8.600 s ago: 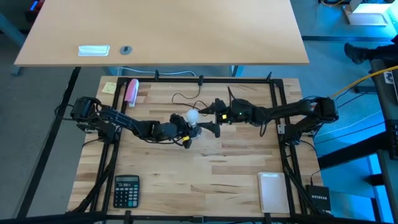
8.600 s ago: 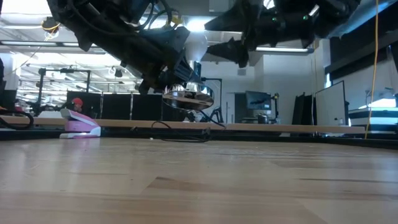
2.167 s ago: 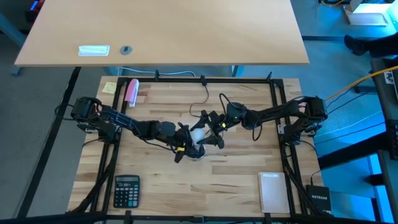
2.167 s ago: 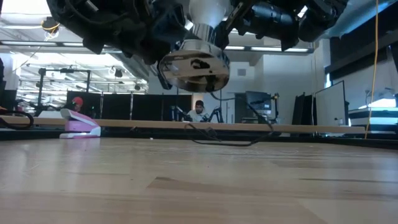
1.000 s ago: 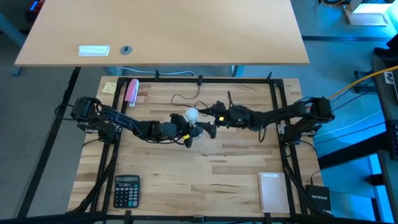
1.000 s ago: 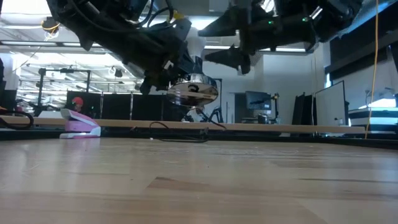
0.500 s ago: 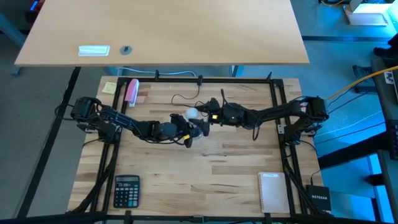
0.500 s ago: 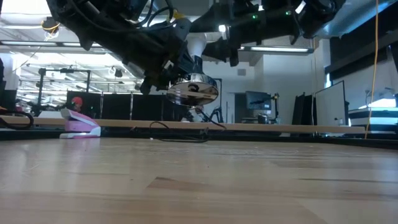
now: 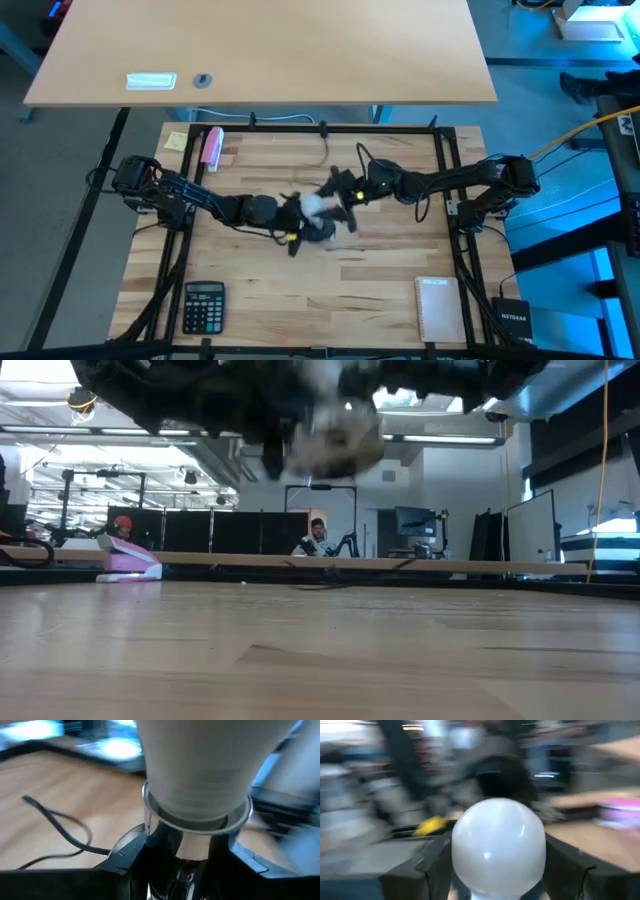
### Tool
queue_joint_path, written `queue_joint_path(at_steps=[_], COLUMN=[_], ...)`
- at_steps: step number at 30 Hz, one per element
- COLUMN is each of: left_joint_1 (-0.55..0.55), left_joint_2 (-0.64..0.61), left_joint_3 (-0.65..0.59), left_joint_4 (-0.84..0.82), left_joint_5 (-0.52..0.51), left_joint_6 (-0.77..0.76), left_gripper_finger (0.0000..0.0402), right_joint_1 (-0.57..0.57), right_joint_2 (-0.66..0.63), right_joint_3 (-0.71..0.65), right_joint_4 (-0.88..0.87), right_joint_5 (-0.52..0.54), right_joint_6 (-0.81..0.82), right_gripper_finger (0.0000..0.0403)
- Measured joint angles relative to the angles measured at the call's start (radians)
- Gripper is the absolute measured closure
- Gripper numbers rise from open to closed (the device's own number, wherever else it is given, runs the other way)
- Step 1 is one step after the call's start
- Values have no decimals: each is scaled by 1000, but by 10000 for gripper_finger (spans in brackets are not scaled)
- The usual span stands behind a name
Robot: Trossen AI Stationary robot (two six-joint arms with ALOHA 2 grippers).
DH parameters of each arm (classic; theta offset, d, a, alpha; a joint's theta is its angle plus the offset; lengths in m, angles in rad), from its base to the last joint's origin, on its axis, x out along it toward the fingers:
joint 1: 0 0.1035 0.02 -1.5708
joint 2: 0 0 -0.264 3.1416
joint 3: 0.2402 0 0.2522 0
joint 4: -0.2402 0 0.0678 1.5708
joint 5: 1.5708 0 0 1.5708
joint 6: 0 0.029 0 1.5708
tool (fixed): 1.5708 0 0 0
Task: Screw lightbulb
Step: Remove the lightbulb from the lamp
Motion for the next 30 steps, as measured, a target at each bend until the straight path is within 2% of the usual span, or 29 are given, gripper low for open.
queue_joint_path(at_steps=[2, 4, 6, 8, 14, 21, 25, 30], left_joint_1=[0, 4, 6, 6, 17, 16, 16, 16], left_joint_2=[1, 3, 3, 3, 3, 5, 5, 5], left_joint_3=[5, 5, 7, 7, 3, 0, 0, 0], left_joint_4=[56, 94, 116, 115, 90, 62, -1, -79], left_joint_5=[171, 291, 342, 347, 340, 284, 189, 25], left_joint_6=[28, 23, 13, 11, -10, -25, -38, -63], left_gripper_finger=[233, 233, 233, 233, 233, 233, 233, 233], right_joint_1=[2, 3, 2, 1, 2, 1, -6, -49], right_joint_2=[0, 2, 2, 2, 3, -2, -17, -103], right_joint_3=[4, 4, 5, 5, 4, 4, 4, 4], right_joint_4=[46, 91, 125, 128, 102, 40, -44, -313], right_joint_5=[-168, -281, -330, -332, -255, -113, -86, -73], right_joint_6=[-5, -6, 0, 2, -2, -17, -41, -52], right_gripper_finger=[162, 162, 162, 162, 159, 57, 15, 15])
